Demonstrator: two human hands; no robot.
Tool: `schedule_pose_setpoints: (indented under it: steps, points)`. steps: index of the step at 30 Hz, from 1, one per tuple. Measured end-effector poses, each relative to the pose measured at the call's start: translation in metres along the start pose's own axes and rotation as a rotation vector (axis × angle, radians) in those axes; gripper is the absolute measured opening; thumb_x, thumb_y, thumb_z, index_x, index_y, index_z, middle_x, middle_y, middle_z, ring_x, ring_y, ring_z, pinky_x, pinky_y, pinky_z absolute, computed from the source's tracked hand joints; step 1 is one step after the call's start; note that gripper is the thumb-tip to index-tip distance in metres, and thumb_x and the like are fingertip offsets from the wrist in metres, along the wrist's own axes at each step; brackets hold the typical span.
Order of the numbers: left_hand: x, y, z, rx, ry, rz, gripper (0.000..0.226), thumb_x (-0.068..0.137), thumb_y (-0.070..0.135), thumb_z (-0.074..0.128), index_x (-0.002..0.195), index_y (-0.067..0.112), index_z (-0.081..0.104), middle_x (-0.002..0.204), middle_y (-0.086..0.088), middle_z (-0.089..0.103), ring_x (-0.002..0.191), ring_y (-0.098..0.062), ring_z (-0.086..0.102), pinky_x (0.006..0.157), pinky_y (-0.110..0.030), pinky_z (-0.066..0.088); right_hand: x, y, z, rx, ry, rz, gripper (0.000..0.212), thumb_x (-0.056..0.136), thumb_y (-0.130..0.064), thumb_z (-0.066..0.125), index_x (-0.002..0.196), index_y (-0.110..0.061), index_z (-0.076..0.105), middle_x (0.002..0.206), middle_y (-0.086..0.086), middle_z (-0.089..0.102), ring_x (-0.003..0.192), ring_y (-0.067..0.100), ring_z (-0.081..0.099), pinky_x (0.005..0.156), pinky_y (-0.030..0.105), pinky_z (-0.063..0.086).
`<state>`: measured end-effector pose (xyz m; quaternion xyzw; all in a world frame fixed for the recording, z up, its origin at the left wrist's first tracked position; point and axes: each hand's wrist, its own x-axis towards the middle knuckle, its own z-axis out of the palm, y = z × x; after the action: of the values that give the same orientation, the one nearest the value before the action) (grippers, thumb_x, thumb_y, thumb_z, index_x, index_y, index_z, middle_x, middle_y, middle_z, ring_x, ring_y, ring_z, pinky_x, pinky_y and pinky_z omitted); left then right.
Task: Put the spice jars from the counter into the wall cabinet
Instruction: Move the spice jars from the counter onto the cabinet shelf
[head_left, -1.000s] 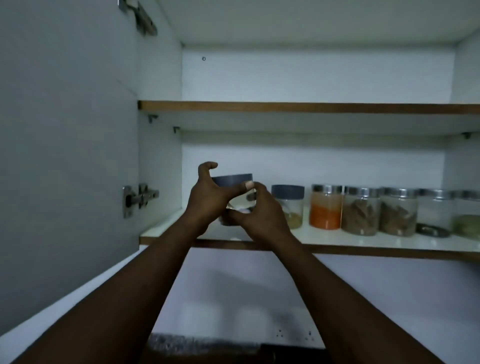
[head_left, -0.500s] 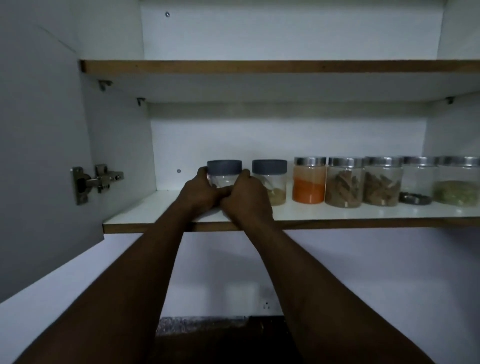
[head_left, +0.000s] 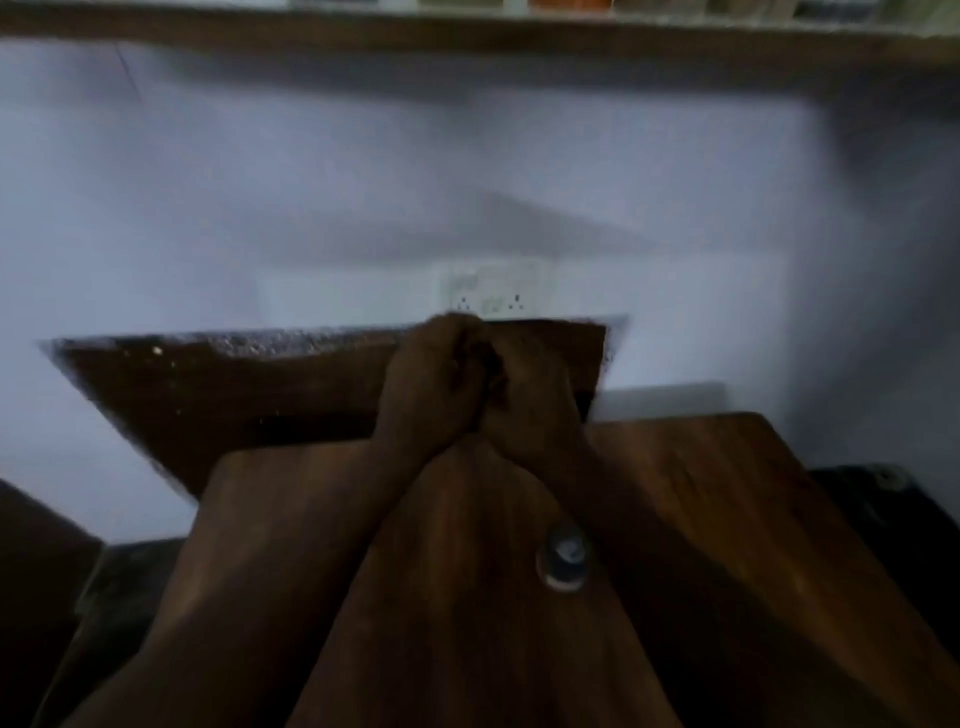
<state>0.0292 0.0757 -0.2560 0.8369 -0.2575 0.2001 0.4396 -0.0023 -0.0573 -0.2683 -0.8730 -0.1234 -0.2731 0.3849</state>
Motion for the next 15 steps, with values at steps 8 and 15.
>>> schedule_pose_setpoints:
  steps: [8,15]
  points:
    - [-0.125,-0.034,0.134,-0.039,-0.603,-0.329,0.031,0.092,0.011,0.066,0.121,0.003,0.063,0.119,-0.016,0.067,0.108,-0.032,0.065,0.087,-0.033,0.048,-0.152,0.115,-0.012,-0.141,-0.465,0.306,0.053,0.085,-0.019,0.073,0.136,-0.012,0.062,0.129,0.009,0.068,0.114,0.029,0.065,0.093,0.04,0.052]
    - [-0.161,-0.05,0.211,0.162,-0.802,-0.323,0.091,0.083,0.037,0.078,0.156,0.015,0.029,0.157,-0.013,0.03,0.136,-0.037,0.041,0.106,-0.045,0.044,-0.21,0.169,-0.02,-0.21,-0.5,0.557,0.058,0.086,-0.021,0.076,0.137,-0.004,0.055,0.139,0.015,0.057,0.127,0.031,0.055,0.107,0.044,0.043]
